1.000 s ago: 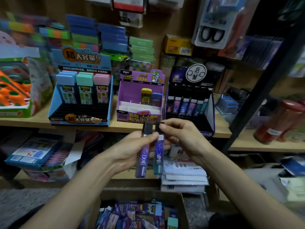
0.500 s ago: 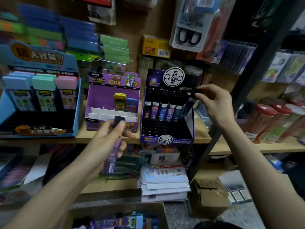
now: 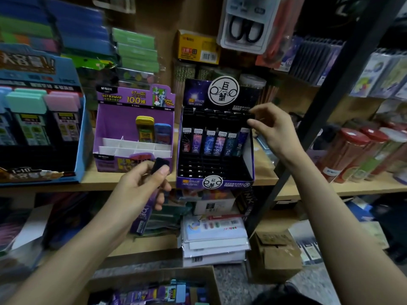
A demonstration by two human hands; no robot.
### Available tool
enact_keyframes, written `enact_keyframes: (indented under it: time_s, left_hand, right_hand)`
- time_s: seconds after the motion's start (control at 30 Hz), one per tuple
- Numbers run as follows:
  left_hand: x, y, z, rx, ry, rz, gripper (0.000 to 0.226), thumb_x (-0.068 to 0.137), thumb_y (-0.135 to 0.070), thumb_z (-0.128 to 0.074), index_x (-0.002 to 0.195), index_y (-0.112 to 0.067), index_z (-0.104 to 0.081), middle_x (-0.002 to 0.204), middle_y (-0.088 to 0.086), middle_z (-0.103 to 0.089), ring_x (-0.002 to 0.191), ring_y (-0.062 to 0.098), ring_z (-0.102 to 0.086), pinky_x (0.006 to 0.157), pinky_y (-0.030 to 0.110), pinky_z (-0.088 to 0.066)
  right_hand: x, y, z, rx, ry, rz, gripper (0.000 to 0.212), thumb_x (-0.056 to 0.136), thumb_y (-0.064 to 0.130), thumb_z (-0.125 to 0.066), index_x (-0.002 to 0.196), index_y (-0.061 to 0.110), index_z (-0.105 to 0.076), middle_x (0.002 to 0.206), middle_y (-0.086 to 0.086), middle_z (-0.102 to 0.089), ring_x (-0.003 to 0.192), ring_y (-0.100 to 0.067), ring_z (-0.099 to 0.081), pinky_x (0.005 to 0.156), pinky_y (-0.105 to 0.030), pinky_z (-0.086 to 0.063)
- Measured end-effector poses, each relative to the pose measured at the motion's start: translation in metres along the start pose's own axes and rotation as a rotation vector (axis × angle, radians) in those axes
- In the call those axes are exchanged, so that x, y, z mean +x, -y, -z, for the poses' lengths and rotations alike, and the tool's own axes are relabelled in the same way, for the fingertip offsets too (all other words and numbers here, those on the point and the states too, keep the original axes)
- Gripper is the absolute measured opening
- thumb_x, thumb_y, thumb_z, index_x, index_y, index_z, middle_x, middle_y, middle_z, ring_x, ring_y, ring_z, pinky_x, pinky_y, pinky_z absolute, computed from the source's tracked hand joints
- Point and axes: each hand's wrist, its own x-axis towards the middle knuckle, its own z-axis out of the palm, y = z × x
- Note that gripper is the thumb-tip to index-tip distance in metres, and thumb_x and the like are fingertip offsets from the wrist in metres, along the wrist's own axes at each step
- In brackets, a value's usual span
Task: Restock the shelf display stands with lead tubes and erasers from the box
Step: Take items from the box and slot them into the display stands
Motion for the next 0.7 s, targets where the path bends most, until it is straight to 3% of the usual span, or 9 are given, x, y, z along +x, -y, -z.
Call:
enact_keyframes:
  time_s: [0.13, 0.2, 0.3, 0.37, 0.43, 0.53, 0.6, 0.7]
  left_hand:
    - [0.0, 0.001, 0.002, 0.018, -0.018, 0.002, 0.026, 0.074, -0.047, -0.059, 0.089, -0.026, -0.066, 0.068, -0.004, -0.065, 0.055, 0.007, -0.058, 0.048, 0.019, -0.049]
    - [0.001, 0.001, 0.001, 0.015, -0.033, -0.004, 0.028, 0.075, -0.045, -0.059, 0.091, -0.022, -0.064, 0.068, -0.004, -0.065, 0.056, 0.007, -0.058, 0.049, 0.018, -0.049]
    - [0.002, -0.001, -0.001, 0.003, -0.044, -0.013, 0.03, 0.074, -0.044, -0.06, 0.09, -0.019, -0.063, 0.065, -0.004, -0.064, 0.054, 0.007, -0.057, 0.047, 0.018, -0.048]
    - [0.001, -0.002, -0.004, -0.027, -0.038, -0.007, 0.029, 0.074, -0.044, -0.06, 0.088, -0.019, -0.063, 0.065, -0.004, -0.065, 0.053, 0.007, -0.056, 0.046, 0.018, -0.046]
    - [0.001, -0.004, -0.004, -0.084, -0.038, 0.003, 0.026, 0.075, -0.043, -0.059, 0.086, -0.019, -0.064, 0.068, -0.003, -0.066, 0.052, 0.007, -0.055, 0.044, 0.018, -0.045]
    - [0.001, -0.01, -0.004, -0.159, -0.018, -0.022, 0.018, 0.086, -0.033, -0.056, 0.088, -0.017, -0.064, 0.071, -0.001, -0.066, 0.052, 0.009, -0.054, 0.044, 0.019, -0.044]
    - [0.001, -0.013, -0.007, -0.21, -0.01, -0.044, 0.02, 0.094, -0.024, -0.049, 0.084, -0.021, -0.066, 0.07, -0.001, -0.064, 0.051, 0.009, -0.053, 0.043, 0.019, -0.042]
    - [-0.001, -0.015, -0.01, -0.247, -0.025, -0.058, 0.029, 0.097, -0.023, -0.043, 0.085, -0.029, -0.068, 0.059, -0.003, -0.058, 0.047, 0.007, -0.05, 0.04, 0.017, -0.039]
  right_hand:
    - [-0.001, -0.007, 0.005, -0.059, 0.116, -0.004, 0.016, 0.087, 0.006, -0.062, 0.103, 0.003, -0.062, 0.092, 0.004, -0.062, 0.09, -0.023, -0.061, 0.081, -0.029, -0.05]
    - [-0.004, -0.009, 0.002, -0.08, 0.075, -0.011, 0.016, 0.087, 0.007, -0.063, 0.102, 0.004, -0.062, 0.092, 0.004, -0.061, 0.091, -0.023, -0.06, 0.081, -0.027, -0.049]
    - [-0.004, -0.008, -0.002, -0.22, 0.075, -0.025, 0.023, 0.086, 0.008, -0.065, 0.108, 0.007, -0.063, 0.105, -0.006, -0.051, 0.1, -0.02, -0.053, 0.083, -0.01, -0.038]
    - [-0.003, -0.003, 0.001, -0.328, 0.096, -0.027, 0.033, 0.087, 0.013, -0.064, 0.12, 0.01, -0.059, 0.117, -0.009, -0.045, 0.112, -0.02, -0.046, 0.094, -0.015, -0.032]
    - [-0.005, 0.011, 0.001, -0.336, 0.021, -0.014, 0.036, 0.09, 0.017, -0.061, 0.125, 0.011, -0.054, 0.119, -0.007, -0.044, 0.112, -0.018, -0.046, 0.098, -0.021, -0.035]
    - [-0.019, 0.053, -0.019, -0.143, -0.039, -0.011, 0.016, 0.092, 0.02, -0.056, 0.106, 0.013, -0.062, 0.101, -0.002, -0.057, 0.091, -0.011, -0.055, 0.085, -0.029, -0.046]
    - [-0.037, 0.084, -0.043, 0.085, 0.168, -0.086, 0.012, 0.092, 0.024, -0.057, 0.093, 0.015, -0.066, 0.087, -0.004, -0.065, 0.08, -0.01, -0.058, 0.076, -0.03, -0.047]
    - [-0.065, 0.113, -0.076, 0.314, 0.392, -0.182, 0.015, 0.089, 0.025, -0.062, 0.091, 0.011, -0.066, 0.08, -0.008, -0.063, 0.07, -0.006, -0.054, 0.062, -0.016, -0.043]
